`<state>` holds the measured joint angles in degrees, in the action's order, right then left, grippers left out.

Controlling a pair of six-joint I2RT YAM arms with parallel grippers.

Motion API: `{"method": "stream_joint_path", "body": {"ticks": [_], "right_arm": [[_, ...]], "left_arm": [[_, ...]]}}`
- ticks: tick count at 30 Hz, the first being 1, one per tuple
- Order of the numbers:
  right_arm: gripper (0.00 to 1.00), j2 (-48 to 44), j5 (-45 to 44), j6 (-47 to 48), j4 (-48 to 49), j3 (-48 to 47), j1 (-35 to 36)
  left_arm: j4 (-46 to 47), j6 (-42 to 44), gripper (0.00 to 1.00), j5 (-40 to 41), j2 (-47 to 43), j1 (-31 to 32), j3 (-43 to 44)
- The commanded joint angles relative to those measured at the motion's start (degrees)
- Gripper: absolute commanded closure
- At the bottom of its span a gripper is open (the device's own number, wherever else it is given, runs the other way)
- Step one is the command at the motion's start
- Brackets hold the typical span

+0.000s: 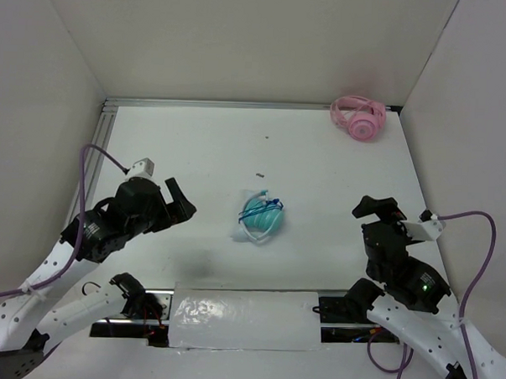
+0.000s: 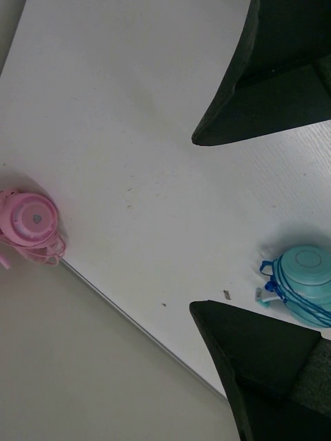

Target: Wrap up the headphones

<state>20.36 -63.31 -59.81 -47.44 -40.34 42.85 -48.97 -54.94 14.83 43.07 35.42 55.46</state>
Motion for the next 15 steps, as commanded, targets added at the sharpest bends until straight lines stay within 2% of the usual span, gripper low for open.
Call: {"method": "stream_joint_path", "body": {"ticks": [1,11,15], "right_arm": [[0.00,-0.2,-2.8,-1.8,-2.5,0.2,-0.2],[0.00,2.6,-3.3,-4.4,-5.6,-0.4,-0.2],[0.00,2.0,-1.2,1.9,-0.2,0.8,-0.1]], "left_arm": [[0.0,-1.3,0.01,1.3,0.7,0.3,-0.1],[-0.1,-1.9,0.01,1.4,-1.1,0.7,-0.9],[0.3,-2.7,0.01,1.3,-1.9,1.5,-2.4]]}}
